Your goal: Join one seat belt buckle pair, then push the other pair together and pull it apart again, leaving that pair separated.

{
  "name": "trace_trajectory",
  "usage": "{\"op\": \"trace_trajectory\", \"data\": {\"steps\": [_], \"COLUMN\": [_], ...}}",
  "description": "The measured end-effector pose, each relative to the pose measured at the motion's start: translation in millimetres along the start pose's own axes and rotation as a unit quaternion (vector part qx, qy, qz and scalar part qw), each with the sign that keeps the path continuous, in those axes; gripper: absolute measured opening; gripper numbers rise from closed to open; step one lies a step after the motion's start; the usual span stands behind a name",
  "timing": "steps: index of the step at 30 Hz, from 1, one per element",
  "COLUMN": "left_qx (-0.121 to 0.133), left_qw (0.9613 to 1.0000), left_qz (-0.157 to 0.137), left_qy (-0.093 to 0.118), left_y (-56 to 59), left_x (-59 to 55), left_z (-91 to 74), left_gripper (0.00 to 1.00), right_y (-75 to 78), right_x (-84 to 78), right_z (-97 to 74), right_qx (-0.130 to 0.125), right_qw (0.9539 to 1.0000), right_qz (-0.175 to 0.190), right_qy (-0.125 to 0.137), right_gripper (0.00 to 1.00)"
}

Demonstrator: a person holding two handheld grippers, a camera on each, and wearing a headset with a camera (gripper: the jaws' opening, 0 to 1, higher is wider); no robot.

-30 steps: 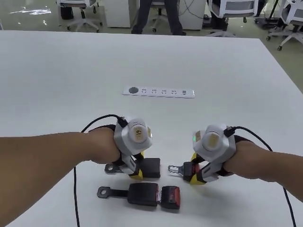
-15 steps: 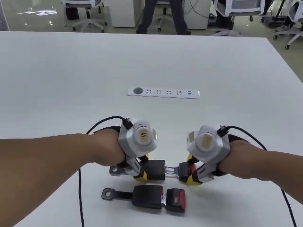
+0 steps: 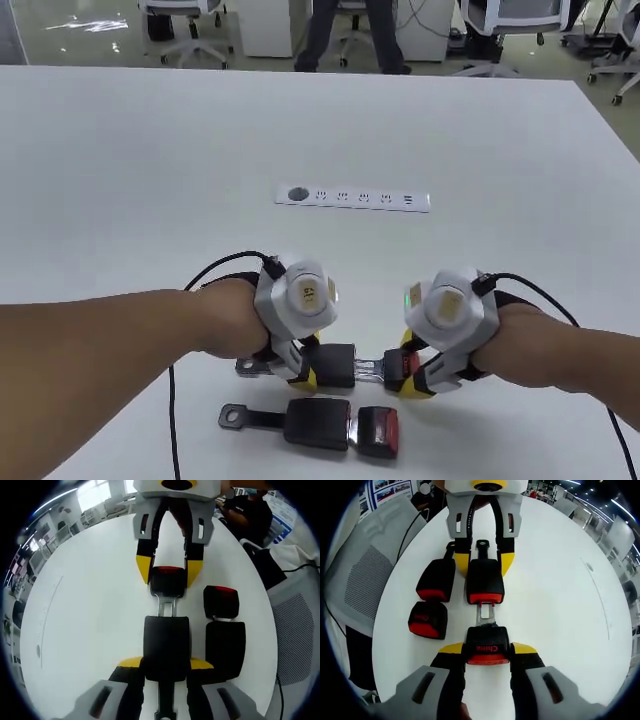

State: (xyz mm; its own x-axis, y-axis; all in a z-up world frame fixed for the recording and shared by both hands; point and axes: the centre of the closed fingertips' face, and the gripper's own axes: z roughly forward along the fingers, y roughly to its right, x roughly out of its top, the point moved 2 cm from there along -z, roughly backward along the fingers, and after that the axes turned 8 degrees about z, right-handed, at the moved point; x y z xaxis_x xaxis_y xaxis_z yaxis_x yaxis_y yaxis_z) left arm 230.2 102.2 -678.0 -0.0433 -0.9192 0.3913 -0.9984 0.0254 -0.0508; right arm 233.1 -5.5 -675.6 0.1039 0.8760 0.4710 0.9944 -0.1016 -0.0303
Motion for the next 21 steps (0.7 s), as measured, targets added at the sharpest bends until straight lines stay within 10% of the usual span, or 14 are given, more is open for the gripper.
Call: {"op": "trace_trajectory", "data": {"steps": [21], "left_qx": [-0.005], "left_qw": [0.9999], "left_qz": [0.012], "left_qy": [0.007], "left_y": [-0.9], "left_x": [-2.0], "left_z": [1.5], "left_gripper": [0.32], "right_y": [-2.9], "right_x": [9.2], "right_z": [5.9], "right_qx": [0.010], "right_qw": [0.9997], "right_qz": [0.014], "right_qy": [0.018], "right_gripper": [0.31]}}
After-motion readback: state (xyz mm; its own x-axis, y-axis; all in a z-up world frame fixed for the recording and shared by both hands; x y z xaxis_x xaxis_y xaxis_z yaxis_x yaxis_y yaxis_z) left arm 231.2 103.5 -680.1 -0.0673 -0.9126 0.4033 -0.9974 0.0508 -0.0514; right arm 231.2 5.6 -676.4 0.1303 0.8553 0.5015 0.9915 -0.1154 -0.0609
